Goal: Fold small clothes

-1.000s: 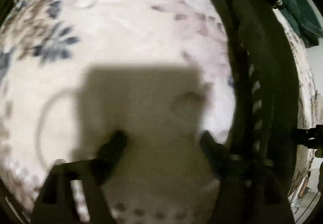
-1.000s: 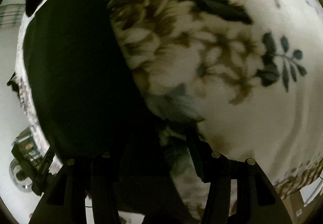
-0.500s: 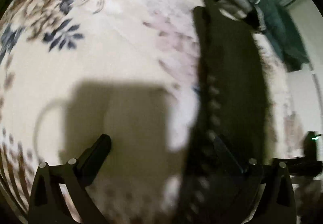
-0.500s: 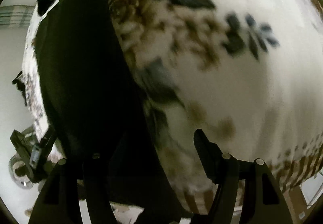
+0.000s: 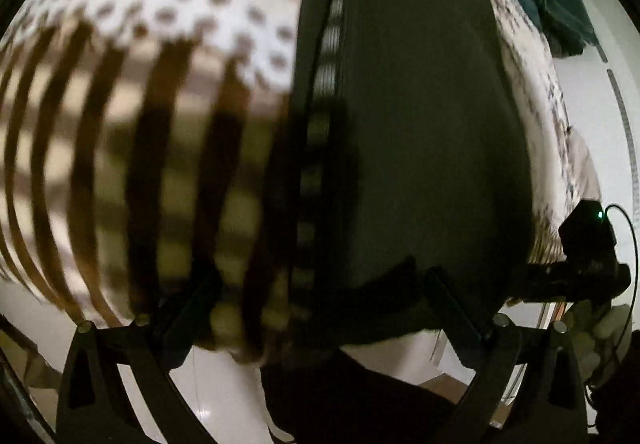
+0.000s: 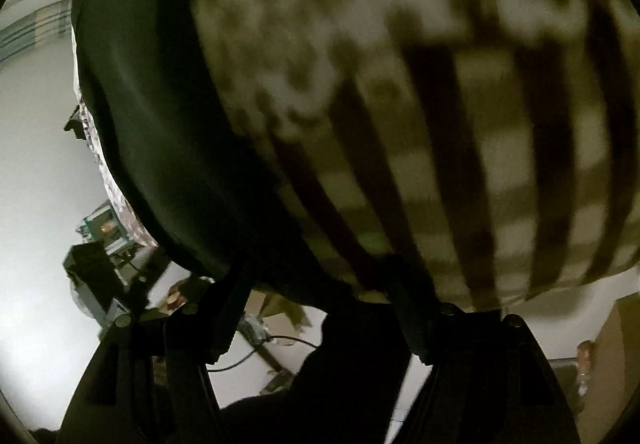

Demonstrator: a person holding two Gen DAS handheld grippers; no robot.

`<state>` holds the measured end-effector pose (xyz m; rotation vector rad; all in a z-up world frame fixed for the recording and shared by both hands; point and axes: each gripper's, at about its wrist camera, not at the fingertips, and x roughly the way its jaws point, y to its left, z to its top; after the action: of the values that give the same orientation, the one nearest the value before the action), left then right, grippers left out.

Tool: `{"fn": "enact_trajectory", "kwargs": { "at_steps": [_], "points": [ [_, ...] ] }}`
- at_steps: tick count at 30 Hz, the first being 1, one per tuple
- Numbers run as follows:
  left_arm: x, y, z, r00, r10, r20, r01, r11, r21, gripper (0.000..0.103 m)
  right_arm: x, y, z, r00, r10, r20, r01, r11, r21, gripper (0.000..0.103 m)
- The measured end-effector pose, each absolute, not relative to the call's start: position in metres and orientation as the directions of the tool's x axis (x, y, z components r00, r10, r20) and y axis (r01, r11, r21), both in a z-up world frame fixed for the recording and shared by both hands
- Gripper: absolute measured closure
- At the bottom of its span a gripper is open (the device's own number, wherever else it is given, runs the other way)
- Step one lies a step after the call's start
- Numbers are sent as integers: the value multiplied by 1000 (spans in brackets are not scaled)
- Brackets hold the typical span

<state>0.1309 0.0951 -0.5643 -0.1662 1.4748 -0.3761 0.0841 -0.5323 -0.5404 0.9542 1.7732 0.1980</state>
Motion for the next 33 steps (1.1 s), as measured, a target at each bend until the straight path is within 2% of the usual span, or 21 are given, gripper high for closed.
{"fn": "enact_trajectory", "kwargs": {
  "at_steps": [5, 6, 7, 8, 9, 10, 11, 13, 14, 20, 21, 26, 33],
  "points": [
    [120, 95, -568, 69, -336, -939, 167, 932, -322, 0, 83, -535, -548, -115, 728, -676, 499, 631, 594, 34],
    [121, 93, -569, 79, -338, -938, 172, 931, -322, 7, 86, -522, -549, -115, 740, -663, 493, 622, 609, 34],
    [119, 94, -567, 101, -322, -941, 174, 937, -302, 21, 87, -520, -550, -121, 749, -651, 480, 618, 622, 34],
    [115, 96, -565, 112, -307, -945, 173, 943, -286, 29, 88, -516, -551, -131, 752, -646, 466, 622, 630, 34],
    [115, 97, -564, 120, -303, -945, 171, 944, -281, 50, 87, -515, -552, -136, 748, -650, 446, 632, 634, 37],
    [114, 98, -562, 125, -300, -946, 164, 946, -279, 75, 87, -514, -553, -143, 738, -660, 431, 647, 629, 51],
    [114, 101, -559, 126, -301, -945, 152, 947, -282, 80, 92, -508, -555, -147, 726, -671, 422, 660, 622, 58],
    [110, 110, -551, 140, -325, -935, 120, 943, -310, 91, 90, -517, -551, -129, 735, -665, 422, 648, 634, 85],
    [109, 115, -546, 143, -342, -929, 103, 938, -330, 91, 88, -521, -548, -115, 747, -655, 425, 633, 647, 89],
    [105, 133, -510, 161, -415, -895, 32, 909, -416, 95, 79, -549, -508, -47, 796, -604, 394, 570, 721, 91],
    [106, 138, -501, 166, -442, -882, 14, 895, -446, 98, 79, -555, -501, -39, 804, -593, 391, 559, 731, 91],
    [113, 141, -471, 198, -511, -837, 12, 855, -519, 98, 88, -576, -455, 30, 842, -538, 344, 496, 797, 91],
    [155, 131, -466, 205, -596, -776, -38, 788, -615, 98, 106, -586, -426, 117, 877, -466, 374, 396, 839, 91]
  ]
}}
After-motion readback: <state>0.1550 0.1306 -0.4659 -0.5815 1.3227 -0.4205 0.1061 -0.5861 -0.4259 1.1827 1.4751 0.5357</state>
